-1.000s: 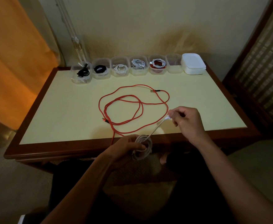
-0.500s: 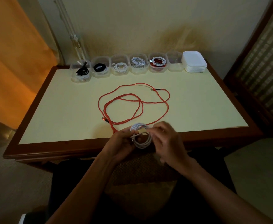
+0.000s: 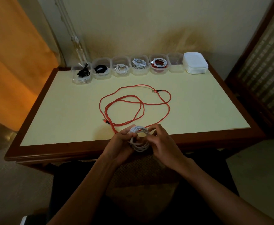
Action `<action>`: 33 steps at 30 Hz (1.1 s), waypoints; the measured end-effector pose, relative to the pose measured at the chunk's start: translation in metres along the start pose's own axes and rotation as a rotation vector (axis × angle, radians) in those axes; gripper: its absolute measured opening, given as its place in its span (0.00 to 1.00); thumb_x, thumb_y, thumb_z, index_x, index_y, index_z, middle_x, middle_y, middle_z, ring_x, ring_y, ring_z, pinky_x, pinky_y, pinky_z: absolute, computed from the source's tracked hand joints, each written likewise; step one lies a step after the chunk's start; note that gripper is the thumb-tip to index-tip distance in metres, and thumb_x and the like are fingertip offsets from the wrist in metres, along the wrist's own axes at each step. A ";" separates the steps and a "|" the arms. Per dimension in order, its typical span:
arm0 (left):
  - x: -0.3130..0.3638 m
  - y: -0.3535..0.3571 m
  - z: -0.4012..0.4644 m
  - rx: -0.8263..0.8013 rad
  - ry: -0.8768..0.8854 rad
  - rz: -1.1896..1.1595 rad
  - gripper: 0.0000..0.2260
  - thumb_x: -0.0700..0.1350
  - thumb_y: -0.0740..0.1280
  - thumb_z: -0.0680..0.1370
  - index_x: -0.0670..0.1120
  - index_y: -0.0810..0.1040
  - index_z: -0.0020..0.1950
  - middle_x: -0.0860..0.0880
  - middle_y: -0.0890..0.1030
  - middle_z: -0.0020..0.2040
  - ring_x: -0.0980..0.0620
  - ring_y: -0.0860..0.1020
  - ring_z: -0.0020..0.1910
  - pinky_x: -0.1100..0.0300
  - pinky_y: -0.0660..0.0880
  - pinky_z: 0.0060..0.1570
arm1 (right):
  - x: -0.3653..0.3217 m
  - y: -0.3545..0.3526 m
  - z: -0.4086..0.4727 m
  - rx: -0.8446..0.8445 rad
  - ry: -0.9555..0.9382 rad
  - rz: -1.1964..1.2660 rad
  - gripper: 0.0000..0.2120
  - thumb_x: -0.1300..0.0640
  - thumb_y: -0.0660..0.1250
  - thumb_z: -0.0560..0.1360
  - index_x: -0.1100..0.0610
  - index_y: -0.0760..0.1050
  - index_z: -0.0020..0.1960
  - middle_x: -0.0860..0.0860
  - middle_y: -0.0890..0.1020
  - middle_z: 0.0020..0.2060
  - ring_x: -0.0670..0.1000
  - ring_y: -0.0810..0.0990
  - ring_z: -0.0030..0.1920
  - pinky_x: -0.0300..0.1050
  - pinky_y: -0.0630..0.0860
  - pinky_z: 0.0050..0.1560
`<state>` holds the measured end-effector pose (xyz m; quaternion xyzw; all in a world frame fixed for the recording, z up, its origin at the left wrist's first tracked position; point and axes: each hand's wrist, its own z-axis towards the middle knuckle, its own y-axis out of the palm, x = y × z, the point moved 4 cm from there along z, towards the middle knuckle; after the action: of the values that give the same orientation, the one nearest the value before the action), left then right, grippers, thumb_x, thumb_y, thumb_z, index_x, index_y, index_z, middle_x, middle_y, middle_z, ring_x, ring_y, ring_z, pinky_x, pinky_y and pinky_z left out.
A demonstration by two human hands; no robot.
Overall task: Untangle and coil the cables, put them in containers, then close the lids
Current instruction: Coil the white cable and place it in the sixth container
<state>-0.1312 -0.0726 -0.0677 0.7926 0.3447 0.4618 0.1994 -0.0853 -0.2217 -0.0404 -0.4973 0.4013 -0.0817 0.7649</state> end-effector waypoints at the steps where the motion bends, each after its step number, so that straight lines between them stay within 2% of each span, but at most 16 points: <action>1: 0.000 -0.003 0.003 0.040 0.018 -0.043 0.19 0.33 0.60 0.77 0.40 0.73 0.68 0.34 0.73 0.68 0.36 0.71 0.66 0.38 0.66 0.69 | 0.000 0.001 -0.001 -0.017 -0.001 0.053 0.17 0.63 0.70 0.76 0.55 0.79 0.63 0.56 0.71 0.64 0.54 0.73 0.63 0.48 0.77 0.61; 4: -0.003 -0.003 0.005 0.125 0.076 -0.088 0.20 0.33 0.58 0.79 0.45 0.69 0.69 0.35 0.75 0.63 0.44 0.77 0.52 0.41 0.69 0.67 | -0.003 0.003 -0.002 -0.025 0.011 0.128 0.13 0.65 0.70 0.75 0.57 0.82 0.59 0.57 0.72 0.64 0.54 0.73 0.63 0.48 0.76 0.62; 6: -0.006 -0.004 0.003 0.150 0.098 -0.104 0.18 0.34 0.57 0.80 0.45 0.69 0.69 0.38 0.76 0.60 0.43 0.76 0.53 0.43 0.70 0.67 | -0.004 0.001 -0.001 -0.025 0.005 0.134 0.12 0.66 0.70 0.75 0.57 0.83 0.57 0.56 0.73 0.63 0.53 0.73 0.63 0.47 0.77 0.62; 7: -0.008 -0.005 0.003 0.163 0.098 -0.108 0.17 0.35 0.57 0.80 0.45 0.69 0.69 0.40 0.77 0.56 0.44 0.76 0.52 0.46 0.74 0.62 | -0.003 -0.001 0.000 -0.023 -0.009 0.138 0.13 0.68 0.69 0.75 0.57 0.83 0.57 0.56 0.75 0.62 0.52 0.75 0.62 0.46 0.78 0.60; 8: -0.009 -0.007 0.003 0.185 0.098 -0.094 0.16 0.36 0.56 0.81 0.45 0.69 0.68 0.42 0.78 0.49 0.47 0.78 0.46 0.52 0.78 0.51 | -0.003 -0.003 0.001 -0.015 -0.029 0.140 0.14 0.70 0.68 0.75 0.58 0.83 0.58 0.57 0.77 0.60 0.52 0.76 0.61 0.44 0.79 0.59; 10: -0.007 -0.010 0.002 0.238 0.094 0.006 0.11 0.40 0.56 0.83 0.42 0.69 0.64 0.46 0.73 0.35 0.54 0.70 0.29 0.63 0.71 0.29 | -0.003 -0.010 0.004 -0.001 -0.062 0.147 0.18 0.72 0.67 0.74 0.60 0.80 0.62 0.57 0.82 0.56 0.52 0.81 0.57 0.42 0.80 0.55; 11: -0.005 -0.011 0.002 0.250 0.092 0.099 0.09 0.41 0.57 0.83 0.40 0.69 0.61 0.46 0.72 0.34 0.55 0.69 0.27 0.63 0.69 0.26 | -0.005 -0.012 0.005 0.003 -0.074 0.144 0.19 0.72 0.68 0.74 0.60 0.79 0.63 0.56 0.83 0.56 0.51 0.82 0.55 0.42 0.80 0.55; 12: -0.004 -0.012 0.001 0.245 0.097 0.221 0.07 0.42 0.59 0.82 0.40 0.70 0.57 0.45 0.73 0.36 0.53 0.72 0.28 0.62 0.71 0.27 | -0.006 -0.014 0.007 0.006 -0.083 0.131 0.20 0.72 0.69 0.73 0.60 0.79 0.63 0.56 0.84 0.55 0.51 0.83 0.54 0.42 0.80 0.55; 15: -0.002 -0.007 -0.005 0.108 0.110 0.610 0.11 0.45 0.64 0.80 0.37 0.76 0.54 0.40 0.80 0.49 0.47 0.81 0.46 0.59 0.78 0.41 | -0.005 -0.025 0.017 0.042 -0.101 0.087 0.19 0.75 0.69 0.71 0.62 0.81 0.59 0.57 0.86 0.49 0.52 0.84 0.47 0.42 0.81 0.49; 18: -0.007 -0.010 -0.010 0.006 0.011 0.681 0.10 0.40 0.67 0.77 0.37 0.79 0.57 0.43 0.84 0.52 0.48 0.83 0.51 0.59 0.78 0.45 | 0.007 -0.045 0.031 0.098 -0.077 0.066 0.19 0.78 0.68 0.68 0.63 0.83 0.53 0.57 0.86 0.43 0.45 0.79 0.37 0.35 0.76 0.40; 20: -0.003 -0.019 -0.012 0.105 -0.011 0.656 0.09 0.36 0.67 0.76 0.37 0.80 0.56 0.42 0.84 0.51 0.47 0.83 0.49 0.58 0.79 0.44 | 0.011 -0.055 0.037 0.101 -0.062 0.051 0.18 0.78 0.67 0.68 0.62 0.85 0.51 0.55 0.86 0.42 0.38 0.74 0.35 0.26 0.70 0.39; 22: 0.005 -0.024 -0.012 0.209 0.060 0.769 0.06 0.37 0.66 0.77 0.37 0.81 0.51 0.39 0.83 0.49 0.44 0.83 0.46 0.54 0.79 0.44 | 0.015 -0.060 0.038 0.084 -0.031 0.059 0.18 0.78 0.66 0.69 0.61 0.85 0.50 0.54 0.86 0.42 0.36 0.74 0.35 0.25 0.71 0.37; 24: 0.014 -0.020 -0.015 0.247 0.154 0.832 0.07 0.41 0.66 0.79 0.38 0.81 0.47 0.40 0.82 0.42 0.43 0.80 0.41 0.51 0.77 0.42 | 0.020 -0.066 0.037 0.109 0.011 0.103 0.18 0.78 0.65 0.70 0.61 0.85 0.50 0.55 0.85 0.43 0.39 0.76 0.37 0.29 0.72 0.40; 27: 0.023 -0.005 -0.021 0.212 0.180 0.651 0.14 0.47 0.59 0.83 0.40 0.78 0.44 0.47 0.75 0.31 0.50 0.74 0.30 0.57 0.72 0.35 | 0.025 -0.068 0.036 0.178 -0.020 0.040 0.20 0.78 0.67 0.69 0.60 0.84 0.54 0.56 0.86 0.45 0.46 0.77 0.40 0.42 0.73 0.43; 30: 0.031 0.010 -0.021 0.226 0.203 0.498 0.18 0.49 0.55 0.85 0.43 0.74 0.40 0.49 0.71 0.29 0.53 0.73 0.27 0.59 0.74 0.30 | 0.026 -0.050 0.029 0.175 -0.136 -0.241 0.20 0.73 0.72 0.69 0.57 0.82 0.58 0.54 0.86 0.44 0.55 0.79 0.39 0.47 0.70 0.43; 33: 0.036 0.021 -0.016 0.221 0.220 0.420 0.16 0.47 0.53 0.85 0.41 0.75 0.46 0.50 0.67 0.29 0.56 0.68 0.24 0.63 0.71 0.25 | 0.018 -0.033 0.012 0.190 -0.162 -0.235 0.13 0.64 0.68 0.76 0.58 0.80 0.60 0.54 0.85 0.41 0.55 0.79 0.37 0.46 0.68 0.42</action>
<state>-0.1260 -0.0607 -0.0251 0.8087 0.2406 0.5360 -0.0275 -0.0559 -0.2389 -0.0209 -0.4713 0.2679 -0.1677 0.8234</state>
